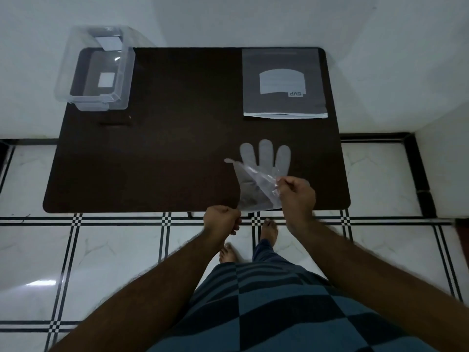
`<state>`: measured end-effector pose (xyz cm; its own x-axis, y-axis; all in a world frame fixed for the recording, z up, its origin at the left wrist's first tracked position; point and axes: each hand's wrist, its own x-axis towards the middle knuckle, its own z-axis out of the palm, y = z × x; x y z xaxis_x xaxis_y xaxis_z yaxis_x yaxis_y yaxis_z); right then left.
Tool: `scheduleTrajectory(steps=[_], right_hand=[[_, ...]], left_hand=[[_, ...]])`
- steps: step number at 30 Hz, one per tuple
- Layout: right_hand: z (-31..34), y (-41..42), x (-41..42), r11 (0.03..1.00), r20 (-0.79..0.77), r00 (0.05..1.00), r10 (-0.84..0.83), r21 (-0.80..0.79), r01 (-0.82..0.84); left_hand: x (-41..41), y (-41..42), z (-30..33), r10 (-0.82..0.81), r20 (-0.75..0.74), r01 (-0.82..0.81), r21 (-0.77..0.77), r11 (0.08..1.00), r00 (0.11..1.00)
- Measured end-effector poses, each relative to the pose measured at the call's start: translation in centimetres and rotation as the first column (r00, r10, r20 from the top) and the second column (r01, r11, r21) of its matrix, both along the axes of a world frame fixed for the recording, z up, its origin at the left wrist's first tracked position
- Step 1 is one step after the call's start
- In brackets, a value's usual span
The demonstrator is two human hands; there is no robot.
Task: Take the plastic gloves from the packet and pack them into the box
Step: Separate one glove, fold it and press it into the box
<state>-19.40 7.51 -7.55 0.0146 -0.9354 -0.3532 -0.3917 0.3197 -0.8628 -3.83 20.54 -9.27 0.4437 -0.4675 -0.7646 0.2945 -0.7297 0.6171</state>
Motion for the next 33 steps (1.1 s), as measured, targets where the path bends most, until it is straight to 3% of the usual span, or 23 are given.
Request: scheduleTrajectory(steps=[2,4,7,9,12,17,22,24,28,33], right_hand=[[0.7,-0.7,-0.2,0.987,0.092,0.984,-0.151,0.075,0.145],[1.5,-1.3,-0.5,0.966,0.139,0.961,-0.238,0.137,0.219],[1.8,-1.9,-0.9,0.960,0.152,0.956,-0.249,0.170,0.223],[1.9,-2.0,-1.0,0.965,0.133,0.966,-0.221,0.176,0.197],[2.1,-2.0,-0.9,0.971,0.129,0.973,-0.189,0.172,0.166],[2.2,-2.0,-1.0,0.968,0.161,0.967,-0.197,0.191,0.165],[3.0,-2.6,-1.6,0.963,0.203,0.956,-0.212,0.211,0.169],[3.5,-2.9,-1.8,0.961,0.208,0.954,-0.217,0.216,0.171],[4.6,-4.1,-2.6,0.959,0.226,0.943,-0.245,0.201,0.201],[7.6,-6.4,-3.2,0.972,0.203,0.951,-0.233,0.090,0.219]], left_hand=[[0.1,0.2,0.0,-0.103,0.094,0.103,0.003,0.995,0.990],[0.2,0.2,0.4,-0.293,0.275,0.284,0.073,0.956,0.916],[0.2,-0.1,2.1,-0.549,0.550,0.492,0.265,0.829,0.629],[0.0,-0.8,3.2,-0.530,0.721,0.566,0.231,0.791,0.447],[-0.4,-2.5,3.3,-0.413,0.863,0.718,0.087,0.691,0.292],[-0.3,-6.0,2.2,-0.562,0.812,0.853,0.174,0.492,0.158],[0.2,-6.8,0.2,-0.640,0.759,0.899,0.356,0.254,-0.119],[0.3,-6.8,0.0,-0.643,0.748,0.894,0.388,0.222,-0.165],[0.1,-7.0,0.5,-0.654,0.737,0.890,0.399,0.221,-0.168],[0.1,-6.9,0.7,-0.673,0.704,0.883,0.440,0.161,-0.228]])
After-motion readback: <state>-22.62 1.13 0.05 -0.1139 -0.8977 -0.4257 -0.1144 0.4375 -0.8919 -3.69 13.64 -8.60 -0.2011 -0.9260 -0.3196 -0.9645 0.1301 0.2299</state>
